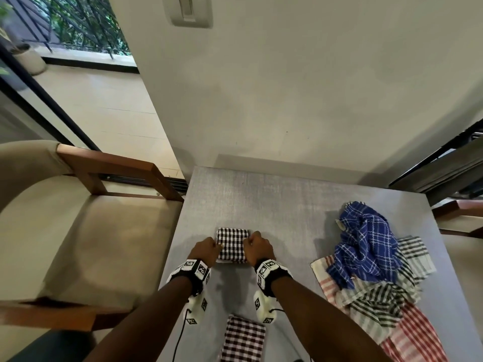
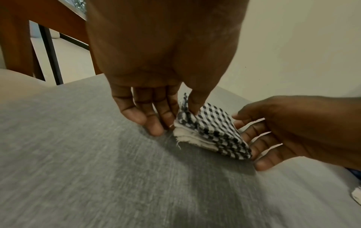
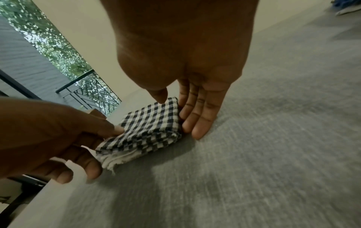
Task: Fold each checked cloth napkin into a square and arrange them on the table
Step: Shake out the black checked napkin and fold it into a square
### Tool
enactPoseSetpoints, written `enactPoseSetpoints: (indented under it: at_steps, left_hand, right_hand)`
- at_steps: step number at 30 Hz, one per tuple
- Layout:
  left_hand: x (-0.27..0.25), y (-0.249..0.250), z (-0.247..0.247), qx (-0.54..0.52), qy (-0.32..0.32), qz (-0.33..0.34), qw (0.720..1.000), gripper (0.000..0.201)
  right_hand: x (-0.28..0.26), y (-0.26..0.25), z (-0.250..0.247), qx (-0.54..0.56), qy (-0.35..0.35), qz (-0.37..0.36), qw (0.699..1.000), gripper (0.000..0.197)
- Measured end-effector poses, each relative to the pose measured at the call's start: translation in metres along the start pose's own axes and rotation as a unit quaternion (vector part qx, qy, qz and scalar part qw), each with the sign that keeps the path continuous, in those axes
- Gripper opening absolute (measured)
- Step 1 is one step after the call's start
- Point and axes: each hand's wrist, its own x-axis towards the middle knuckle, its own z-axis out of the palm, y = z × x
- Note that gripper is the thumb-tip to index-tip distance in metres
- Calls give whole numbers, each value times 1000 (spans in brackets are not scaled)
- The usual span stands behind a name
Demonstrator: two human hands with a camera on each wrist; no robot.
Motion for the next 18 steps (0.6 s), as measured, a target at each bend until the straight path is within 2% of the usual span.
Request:
enactPoseSetpoints:
  at_steps: [3, 9, 13, 18]
  left_hand:
    - [-1, -13, -7, 11, 0, -22, 1000, 36]
    - [-9, -48, -24, 1, 47, -60, 997, 34]
    - [-8, -60, -29, -24, 74, -48, 996, 28]
    - [-9, -65, -30, -36, 83, -27, 995, 31]
  right_hand:
    - [-4, -9, 9, 7, -16, -5, 1000, 30]
    - [-14, -30, 30, -3, -56, -45, 997, 27]
    - [-17, -41, 37, -21, -45, -51, 997, 27]
    - [-21, -39, 36, -14, -38, -54, 998, 28]
